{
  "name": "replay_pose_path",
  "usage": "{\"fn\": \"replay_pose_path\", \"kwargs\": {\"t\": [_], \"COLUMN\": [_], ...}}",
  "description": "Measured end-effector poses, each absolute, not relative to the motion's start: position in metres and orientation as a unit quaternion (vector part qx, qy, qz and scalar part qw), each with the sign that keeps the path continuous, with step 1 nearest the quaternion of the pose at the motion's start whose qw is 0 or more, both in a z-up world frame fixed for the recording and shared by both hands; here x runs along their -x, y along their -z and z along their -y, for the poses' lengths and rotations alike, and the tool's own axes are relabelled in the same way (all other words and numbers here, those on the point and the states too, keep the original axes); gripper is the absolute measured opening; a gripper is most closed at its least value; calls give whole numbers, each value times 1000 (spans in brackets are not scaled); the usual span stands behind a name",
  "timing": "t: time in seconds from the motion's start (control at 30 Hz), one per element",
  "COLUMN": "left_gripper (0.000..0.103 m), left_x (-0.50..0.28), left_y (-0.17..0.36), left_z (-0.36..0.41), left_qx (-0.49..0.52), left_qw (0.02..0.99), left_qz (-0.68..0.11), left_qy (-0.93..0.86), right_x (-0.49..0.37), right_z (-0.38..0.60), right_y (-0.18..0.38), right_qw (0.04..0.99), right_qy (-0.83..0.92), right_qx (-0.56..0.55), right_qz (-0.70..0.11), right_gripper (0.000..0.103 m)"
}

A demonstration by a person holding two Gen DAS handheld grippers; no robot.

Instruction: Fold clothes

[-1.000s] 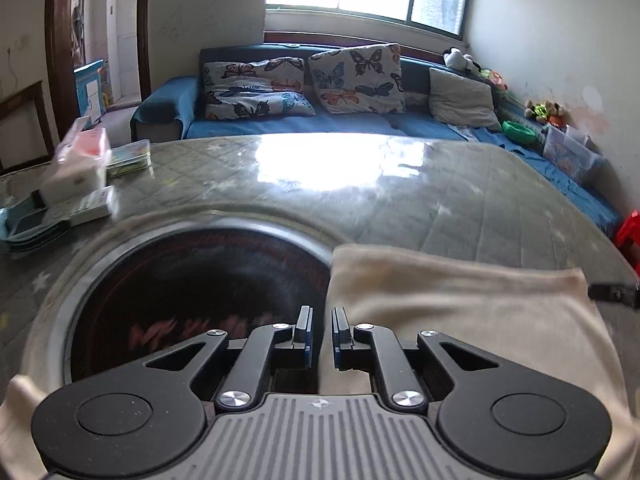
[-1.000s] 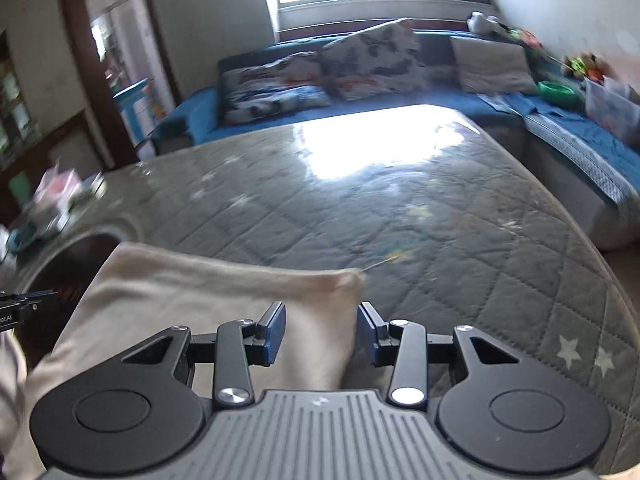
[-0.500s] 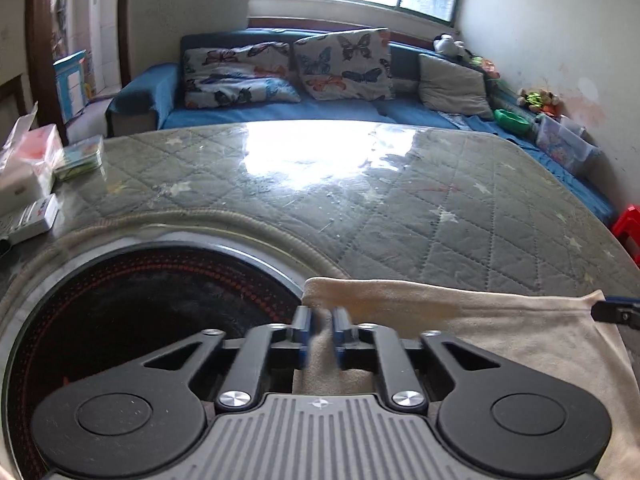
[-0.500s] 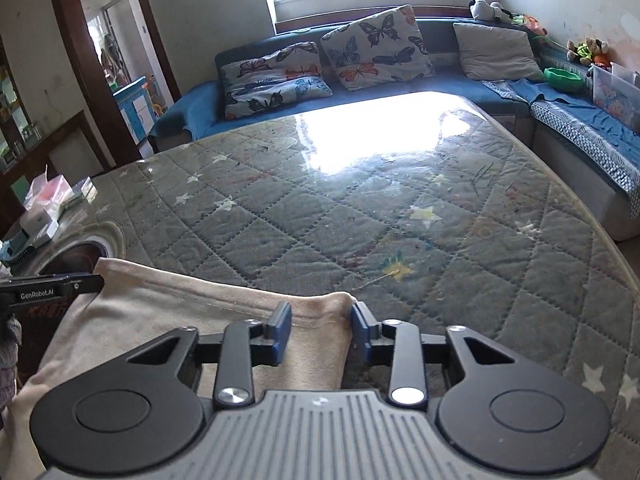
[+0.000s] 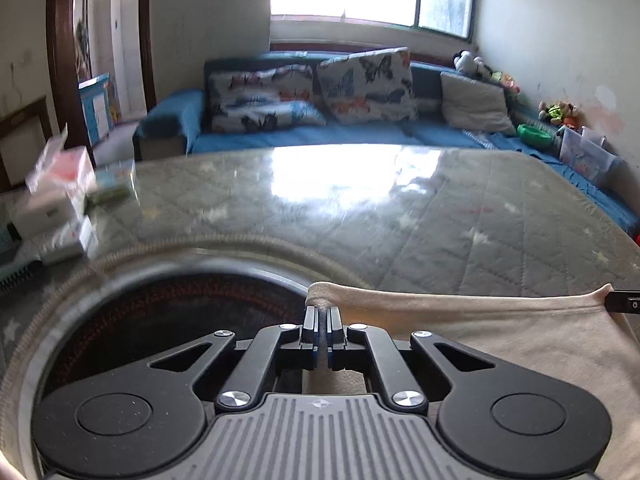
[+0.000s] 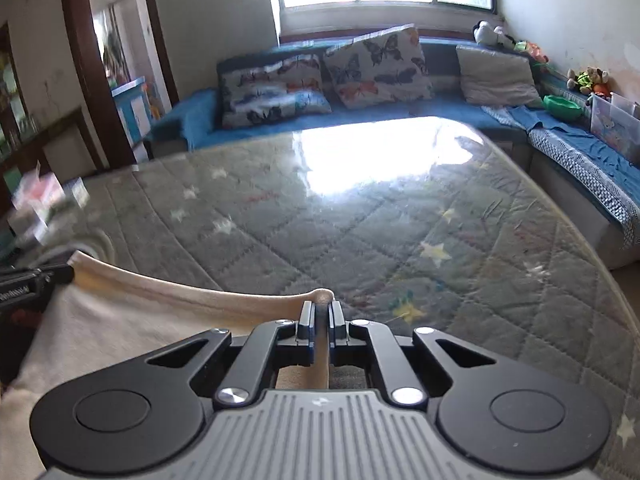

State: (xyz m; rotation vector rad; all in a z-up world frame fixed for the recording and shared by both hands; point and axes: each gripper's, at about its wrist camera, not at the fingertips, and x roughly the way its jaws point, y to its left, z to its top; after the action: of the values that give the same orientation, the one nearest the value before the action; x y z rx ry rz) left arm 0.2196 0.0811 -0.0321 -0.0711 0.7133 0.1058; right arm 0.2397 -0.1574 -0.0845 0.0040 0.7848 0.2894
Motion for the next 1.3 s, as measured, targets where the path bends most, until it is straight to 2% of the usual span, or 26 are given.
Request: {"fn": "replay_pose_path", "kwargs": {"t": [0.07, 0.2, 0.27, 0.47, 0.7, 0.93, 1.0, 1.1, 1.3], "left_gripper": [8, 11, 16, 23, 23, 23, 26, 30, 30], "left_x": [-219, -199, -182, -120, -62, -37, -33, -29, -24], "left_y": [32, 21, 15, 11, 15, 22, 22, 22, 26], "left_z": [-83, -77, -69, -30, 15, 50, 54, 59, 66], "left_qx": [36, 25, 14, -17, -12, -23, -24, -29, -37], "left_qw": [933, 937, 938, 935, 922, 911, 911, 910, 907], "left_qz": [-355, -347, -344, -350, -360, -365, -364, -362, -368], "left_qy": [-52, -43, -27, 46, 141, 191, 195, 198, 203], "right_x": [-239, -221, -203, -147, -86, -58, -54, -51, -54], "right_z": [158, 166, 173, 217, 293, 352, 361, 366, 363], "right_y": [82, 64, 54, 44, 53, 72, 78, 82, 80], "right_qw": [914, 916, 916, 920, 924, 919, 917, 916, 921], "right_qy": [-140, -155, -167, -141, -45, 12, 16, 16, -3], "right_qx": [2, 6, 13, 12, 5, -30, -38, -47, -54], "right_qz": [-382, -369, -365, -365, -379, -393, -398, -398, -385], "right_gripper": [12, 12, 19, 20, 20, 21, 21, 31, 32]}}
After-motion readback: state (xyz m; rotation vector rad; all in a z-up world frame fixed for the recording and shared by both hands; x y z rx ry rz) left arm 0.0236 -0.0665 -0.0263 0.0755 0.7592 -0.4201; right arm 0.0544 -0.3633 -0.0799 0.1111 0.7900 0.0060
